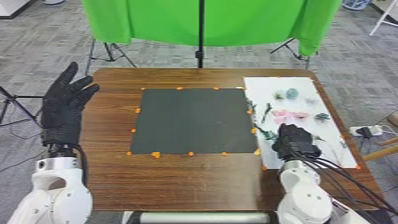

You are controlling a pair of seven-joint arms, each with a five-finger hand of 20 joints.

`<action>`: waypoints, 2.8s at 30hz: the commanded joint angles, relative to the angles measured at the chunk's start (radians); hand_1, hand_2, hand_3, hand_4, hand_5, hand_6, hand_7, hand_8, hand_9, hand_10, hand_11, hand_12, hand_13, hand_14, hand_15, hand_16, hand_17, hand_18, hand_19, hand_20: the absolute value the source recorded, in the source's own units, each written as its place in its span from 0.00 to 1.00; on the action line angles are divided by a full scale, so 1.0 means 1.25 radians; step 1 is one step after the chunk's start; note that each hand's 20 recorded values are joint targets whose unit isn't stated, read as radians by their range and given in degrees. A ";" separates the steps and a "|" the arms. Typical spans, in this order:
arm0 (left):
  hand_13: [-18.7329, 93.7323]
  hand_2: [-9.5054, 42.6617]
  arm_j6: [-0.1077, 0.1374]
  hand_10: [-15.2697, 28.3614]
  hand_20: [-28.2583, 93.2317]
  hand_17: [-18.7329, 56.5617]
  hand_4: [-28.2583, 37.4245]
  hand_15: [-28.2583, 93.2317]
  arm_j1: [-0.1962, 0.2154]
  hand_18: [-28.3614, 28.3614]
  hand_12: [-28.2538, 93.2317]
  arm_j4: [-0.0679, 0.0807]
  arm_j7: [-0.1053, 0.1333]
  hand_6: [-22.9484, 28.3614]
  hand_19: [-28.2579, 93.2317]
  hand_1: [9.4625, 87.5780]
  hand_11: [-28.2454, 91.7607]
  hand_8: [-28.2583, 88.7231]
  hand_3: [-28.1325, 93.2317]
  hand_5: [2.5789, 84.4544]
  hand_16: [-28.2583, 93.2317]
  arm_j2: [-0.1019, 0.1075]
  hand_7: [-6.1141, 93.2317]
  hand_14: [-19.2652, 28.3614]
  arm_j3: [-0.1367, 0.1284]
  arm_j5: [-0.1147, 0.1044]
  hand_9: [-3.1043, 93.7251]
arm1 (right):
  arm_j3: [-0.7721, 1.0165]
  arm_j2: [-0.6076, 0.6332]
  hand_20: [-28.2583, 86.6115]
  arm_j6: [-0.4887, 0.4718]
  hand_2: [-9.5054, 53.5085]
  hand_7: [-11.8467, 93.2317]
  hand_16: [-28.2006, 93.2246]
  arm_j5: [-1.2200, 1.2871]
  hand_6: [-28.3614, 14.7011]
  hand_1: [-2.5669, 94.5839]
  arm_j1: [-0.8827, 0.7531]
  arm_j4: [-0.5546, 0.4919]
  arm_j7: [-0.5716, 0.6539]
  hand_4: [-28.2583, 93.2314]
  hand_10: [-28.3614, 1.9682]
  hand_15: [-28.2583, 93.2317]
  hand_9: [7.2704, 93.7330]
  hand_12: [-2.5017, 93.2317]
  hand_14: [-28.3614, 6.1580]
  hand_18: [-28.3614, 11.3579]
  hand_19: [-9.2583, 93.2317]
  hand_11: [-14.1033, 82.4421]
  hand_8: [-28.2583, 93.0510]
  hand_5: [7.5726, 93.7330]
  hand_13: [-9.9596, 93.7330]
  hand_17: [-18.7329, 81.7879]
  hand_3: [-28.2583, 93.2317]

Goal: Arrange flowers

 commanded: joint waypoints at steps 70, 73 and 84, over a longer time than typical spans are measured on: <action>0.35 0.34 -0.019 0.76 0.43 0.11 0.06 0.63 -0.108 0.87 0.35 -0.021 -0.001 0.57 0.58 0.19 0.45 0.18 0.83 0.37 0.21 0.055 0.16 0.87 0.076 0.021 0.35 | -0.256 -0.513 0.59 -0.367 0.40 0.21 0.36 -0.096 0.63 0.15 0.324 0.291 -0.561 0.06 0.17 0.93 0.60 0.28 0.26 0.08 0.98 0.77 0.14 0.67 0.64 0.47 0.88; 0.35 0.34 -0.016 0.76 0.43 0.11 0.06 0.63 -0.118 0.87 0.35 -0.016 0.008 0.57 0.58 0.19 0.45 0.18 0.83 0.37 0.21 0.058 0.16 0.87 0.084 0.016 0.35 | -0.251 -0.527 0.59 -0.380 0.42 0.20 0.35 -0.131 0.65 0.14 0.327 0.307 -0.573 0.06 0.11 0.97 0.52 0.28 0.22 0.08 0.98 0.82 0.14 0.64 0.58 0.44 0.89; 0.35 0.34 -0.023 0.76 0.43 0.11 0.06 0.63 -0.139 0.87 0.35 -0.007 0.017 0.58 0.58 0.19 0.45 0.18 0.83 0.37 0.21 0.059 0.16 0.87 0.103 0.013 0.35 | -0.283 -0.527 0.59 -0.337 0.50 0.19 0.39 -0.174 0.68 0.10 0.378 0.358 -0.475 0.05 0.00 1.00 0.39 0.30 0.12 0.06 0.98 0.88 0.14 0.52 0.50 0.41 0.86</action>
